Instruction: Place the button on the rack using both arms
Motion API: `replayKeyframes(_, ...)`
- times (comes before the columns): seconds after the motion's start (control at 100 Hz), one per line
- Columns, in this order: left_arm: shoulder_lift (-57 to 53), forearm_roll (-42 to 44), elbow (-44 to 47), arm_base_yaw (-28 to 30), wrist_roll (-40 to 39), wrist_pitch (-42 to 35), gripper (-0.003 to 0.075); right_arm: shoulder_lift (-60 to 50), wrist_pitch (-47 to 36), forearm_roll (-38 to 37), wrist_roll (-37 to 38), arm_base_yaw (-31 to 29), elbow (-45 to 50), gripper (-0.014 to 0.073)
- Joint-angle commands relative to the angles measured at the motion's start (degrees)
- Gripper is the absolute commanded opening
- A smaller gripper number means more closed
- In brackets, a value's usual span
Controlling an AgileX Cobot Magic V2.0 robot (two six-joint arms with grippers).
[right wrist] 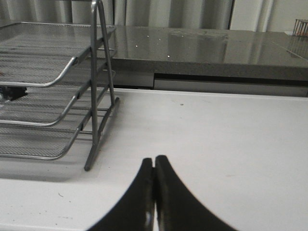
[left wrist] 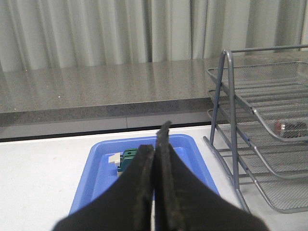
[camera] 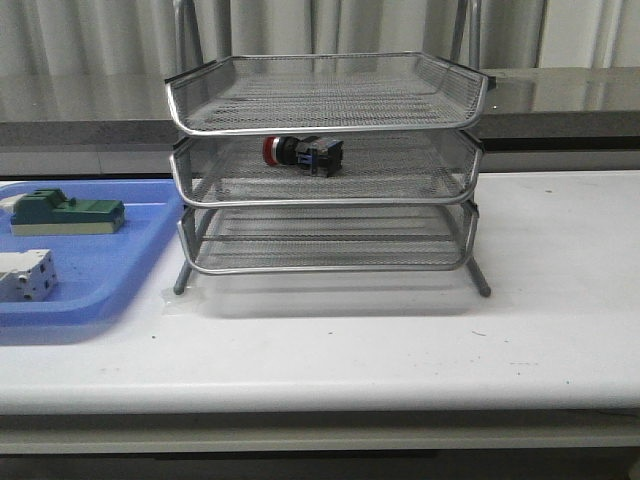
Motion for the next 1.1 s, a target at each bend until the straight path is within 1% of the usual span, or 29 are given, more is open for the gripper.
replayKeyframes(0.0, 0.52, -0.79, -1.59, 0.29, -0.54, -3.89, -0.002, -1.04, -6.28, -0.34, 0.17, -1.25, -0.03, -0.0057)
replayKeyframes(0.31, 0.52, -0.79, -1.59, 0.29, -0.54, -3.89, -0.002, -1.04, -19.59, -0.3, 0.17, -1.52, 7.08, -0.0057)
replayKeyframes(1.09, 0.52, -0.79, -1.59, 0.29, -0.54, -3.89, -0.002, -1.04, -19.18, -0.17, 0.17, -1.52, 6.95, -0.0057)
